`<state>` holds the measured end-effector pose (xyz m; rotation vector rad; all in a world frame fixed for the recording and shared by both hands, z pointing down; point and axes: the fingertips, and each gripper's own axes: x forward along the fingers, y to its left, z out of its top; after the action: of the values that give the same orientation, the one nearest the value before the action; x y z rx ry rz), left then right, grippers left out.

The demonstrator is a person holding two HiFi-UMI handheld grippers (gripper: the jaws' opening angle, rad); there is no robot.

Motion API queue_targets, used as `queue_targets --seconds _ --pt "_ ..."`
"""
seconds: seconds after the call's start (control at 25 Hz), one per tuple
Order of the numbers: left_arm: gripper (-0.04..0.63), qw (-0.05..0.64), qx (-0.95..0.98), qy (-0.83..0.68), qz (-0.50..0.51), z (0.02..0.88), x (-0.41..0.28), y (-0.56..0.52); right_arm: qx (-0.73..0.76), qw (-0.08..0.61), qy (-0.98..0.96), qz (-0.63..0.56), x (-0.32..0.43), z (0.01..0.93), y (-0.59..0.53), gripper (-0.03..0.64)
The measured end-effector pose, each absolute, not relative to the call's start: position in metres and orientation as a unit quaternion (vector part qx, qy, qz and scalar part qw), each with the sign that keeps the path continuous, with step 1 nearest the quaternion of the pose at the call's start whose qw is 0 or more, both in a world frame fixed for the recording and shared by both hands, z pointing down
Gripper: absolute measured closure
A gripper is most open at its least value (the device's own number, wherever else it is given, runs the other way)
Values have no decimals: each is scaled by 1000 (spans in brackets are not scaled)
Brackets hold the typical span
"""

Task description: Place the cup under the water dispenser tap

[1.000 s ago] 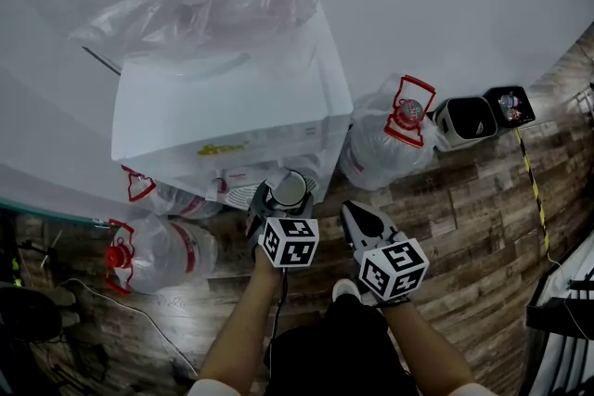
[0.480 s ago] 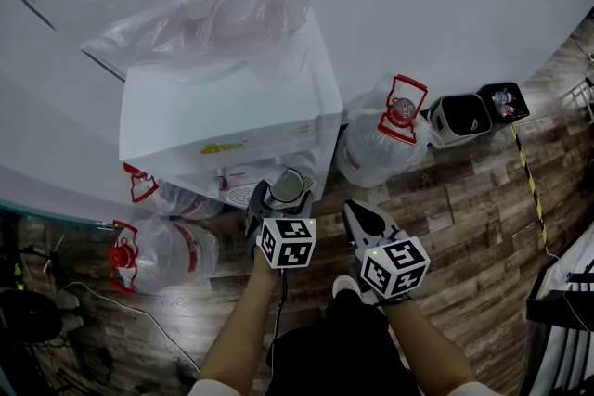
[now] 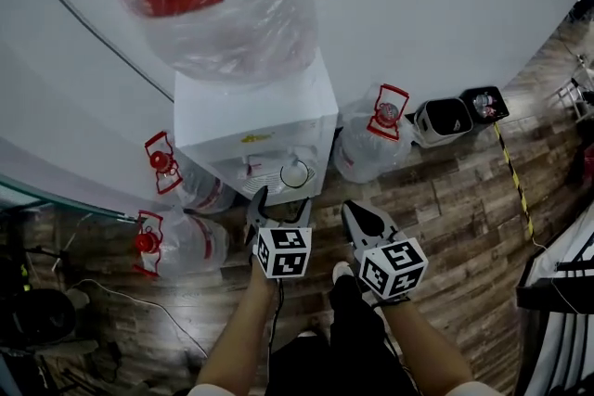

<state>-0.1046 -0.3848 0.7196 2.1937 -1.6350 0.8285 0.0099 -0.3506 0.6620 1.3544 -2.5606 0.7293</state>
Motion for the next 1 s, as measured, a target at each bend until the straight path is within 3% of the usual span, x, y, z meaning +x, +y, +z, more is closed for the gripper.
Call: queue_targets --seconds 0.4,1.0 --pt "183 134 767 -582 236 553 -137 -257 474 47 -858 192 -11 509 -249 597" --pt "358 88 781 -596 164 383 -128 -86 452 36 -880 142 -11 360 -108 597"
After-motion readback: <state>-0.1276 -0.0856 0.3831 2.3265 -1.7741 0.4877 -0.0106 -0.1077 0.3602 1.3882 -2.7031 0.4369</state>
